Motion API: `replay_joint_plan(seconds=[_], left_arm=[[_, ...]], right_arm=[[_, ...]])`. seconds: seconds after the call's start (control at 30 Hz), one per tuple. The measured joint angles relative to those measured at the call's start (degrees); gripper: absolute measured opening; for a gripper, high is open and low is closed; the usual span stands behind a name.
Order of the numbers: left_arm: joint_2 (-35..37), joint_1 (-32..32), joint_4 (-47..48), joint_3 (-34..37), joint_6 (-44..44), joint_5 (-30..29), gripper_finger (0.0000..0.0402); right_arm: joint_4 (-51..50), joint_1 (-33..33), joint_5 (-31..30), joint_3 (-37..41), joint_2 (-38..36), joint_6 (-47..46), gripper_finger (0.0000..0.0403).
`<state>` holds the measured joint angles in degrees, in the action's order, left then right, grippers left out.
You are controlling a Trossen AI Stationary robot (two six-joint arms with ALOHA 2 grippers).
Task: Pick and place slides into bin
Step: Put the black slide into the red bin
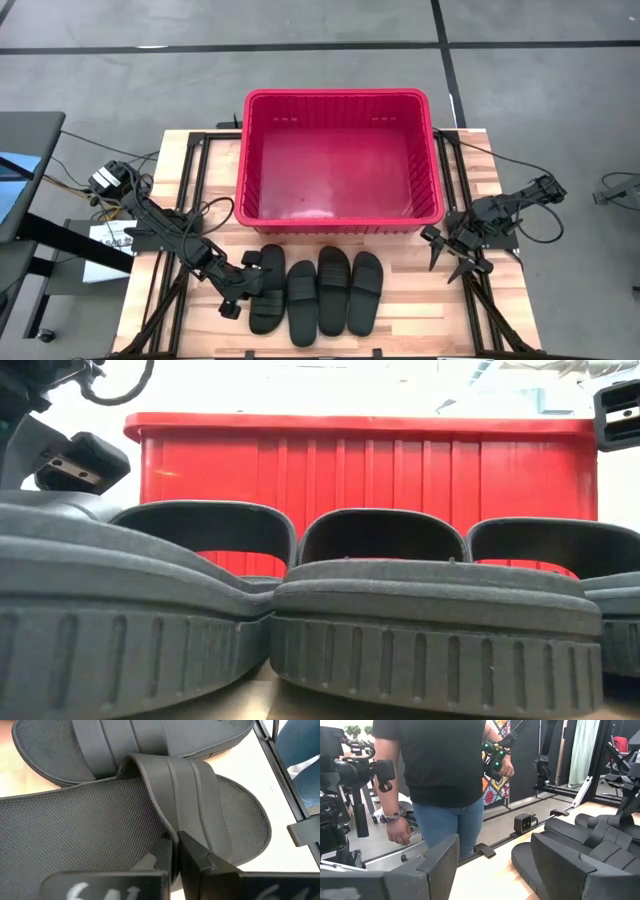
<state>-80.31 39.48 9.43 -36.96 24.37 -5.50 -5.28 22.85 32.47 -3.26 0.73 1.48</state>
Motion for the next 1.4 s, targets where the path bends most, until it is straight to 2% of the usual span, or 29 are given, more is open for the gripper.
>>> replay_joint_plan(seconds=[1.4], left_arm=[[-0.08,0.07,-0.58,0.12,0.00,-1.21,0.0000]], right_arm=[[0.00,0.00,0.00,-0.01,0.00,0.00,0.0240]])
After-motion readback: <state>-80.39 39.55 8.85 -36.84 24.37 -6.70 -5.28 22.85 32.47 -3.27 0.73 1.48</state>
